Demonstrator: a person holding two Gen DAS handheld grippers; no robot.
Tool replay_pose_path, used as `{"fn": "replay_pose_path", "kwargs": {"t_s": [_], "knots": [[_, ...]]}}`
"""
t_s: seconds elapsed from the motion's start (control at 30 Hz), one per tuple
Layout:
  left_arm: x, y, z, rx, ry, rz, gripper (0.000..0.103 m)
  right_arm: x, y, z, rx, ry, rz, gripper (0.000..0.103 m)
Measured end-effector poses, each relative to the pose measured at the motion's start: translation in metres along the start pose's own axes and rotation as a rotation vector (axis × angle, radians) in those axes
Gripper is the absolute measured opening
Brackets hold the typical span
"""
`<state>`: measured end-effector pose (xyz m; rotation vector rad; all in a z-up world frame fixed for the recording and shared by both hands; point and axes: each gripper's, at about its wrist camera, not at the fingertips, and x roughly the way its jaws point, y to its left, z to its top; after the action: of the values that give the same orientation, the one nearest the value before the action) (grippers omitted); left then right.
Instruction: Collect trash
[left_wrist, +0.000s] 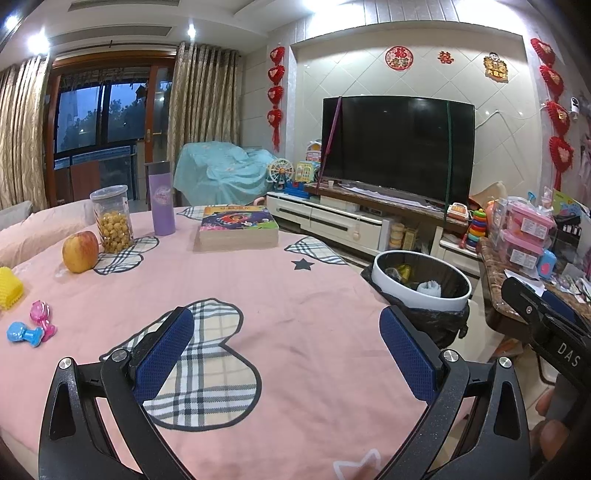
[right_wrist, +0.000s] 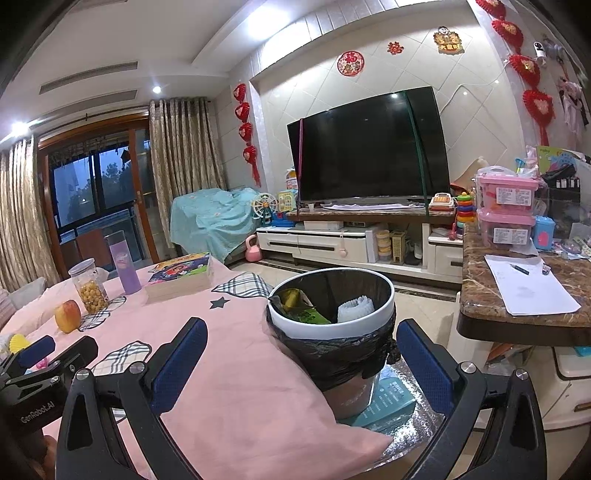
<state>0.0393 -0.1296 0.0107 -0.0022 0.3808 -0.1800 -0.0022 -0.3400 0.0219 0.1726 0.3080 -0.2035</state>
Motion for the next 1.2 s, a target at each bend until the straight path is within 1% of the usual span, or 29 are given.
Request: {"fn": "replay_pose_path", "kwargs": {"t_s": [1.2], "knots": [[0.0, -0.0023, -0.0042, 0.003, 0.003, -0.006, 0.103, -0.0024, 0.002, 0.0003, 0.006, 0.002, 0.007, 0.103]]}}
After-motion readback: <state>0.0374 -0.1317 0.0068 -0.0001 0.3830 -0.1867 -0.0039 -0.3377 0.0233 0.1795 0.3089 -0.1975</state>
